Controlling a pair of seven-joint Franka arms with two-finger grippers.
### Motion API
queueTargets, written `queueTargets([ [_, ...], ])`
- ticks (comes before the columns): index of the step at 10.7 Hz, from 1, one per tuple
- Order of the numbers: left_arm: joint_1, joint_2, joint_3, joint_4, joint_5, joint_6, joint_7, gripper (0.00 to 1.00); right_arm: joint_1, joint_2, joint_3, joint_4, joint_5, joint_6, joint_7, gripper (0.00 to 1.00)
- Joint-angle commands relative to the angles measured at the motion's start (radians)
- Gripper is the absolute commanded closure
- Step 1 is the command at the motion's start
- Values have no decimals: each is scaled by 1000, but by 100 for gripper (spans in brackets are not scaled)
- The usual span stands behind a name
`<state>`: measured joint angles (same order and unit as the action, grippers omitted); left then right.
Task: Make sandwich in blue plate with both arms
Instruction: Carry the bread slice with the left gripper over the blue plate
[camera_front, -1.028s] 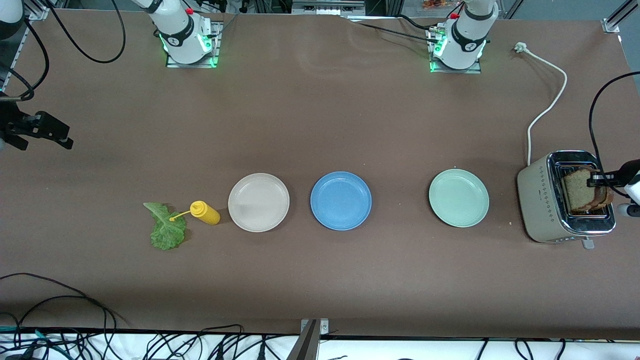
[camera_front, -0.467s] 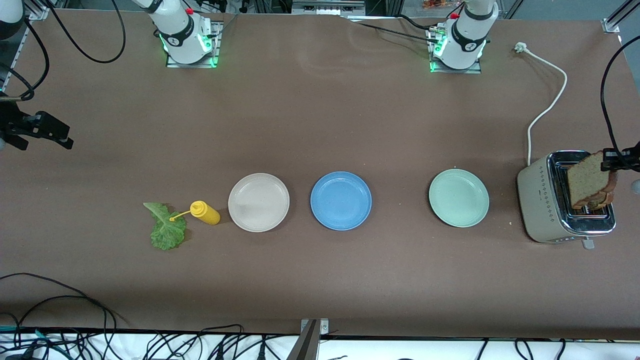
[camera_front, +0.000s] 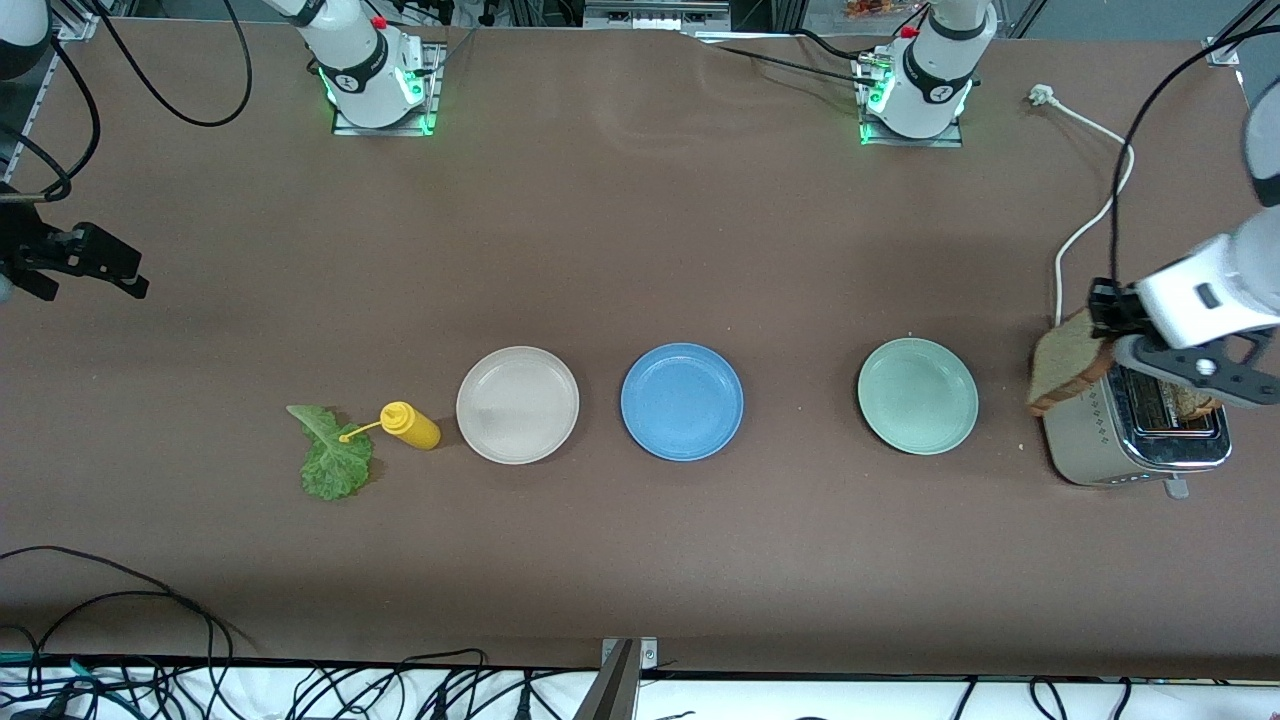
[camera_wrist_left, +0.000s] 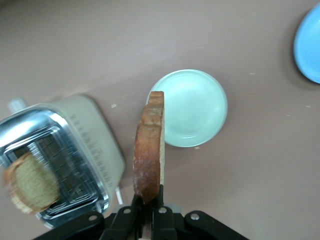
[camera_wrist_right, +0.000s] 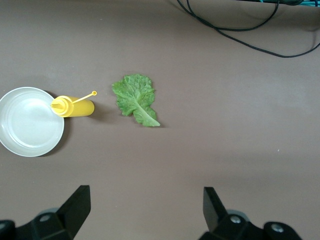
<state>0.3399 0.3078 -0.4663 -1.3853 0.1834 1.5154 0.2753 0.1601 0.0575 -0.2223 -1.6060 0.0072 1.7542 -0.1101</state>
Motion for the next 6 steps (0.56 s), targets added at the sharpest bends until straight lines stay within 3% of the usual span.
queueTargets([
  [1,-77,78,-37,14,-152,-15,-114,100,3,5,1,21,-18,-21,9,0],
  [3,-148,147,-37,17,-289,0,-241,100,3,5,1,21,-18,-19,10,0],
  [6,-243,259,-37,17,-526,174,-366,100,3,5,3,21,-18,-19,10,0],
])
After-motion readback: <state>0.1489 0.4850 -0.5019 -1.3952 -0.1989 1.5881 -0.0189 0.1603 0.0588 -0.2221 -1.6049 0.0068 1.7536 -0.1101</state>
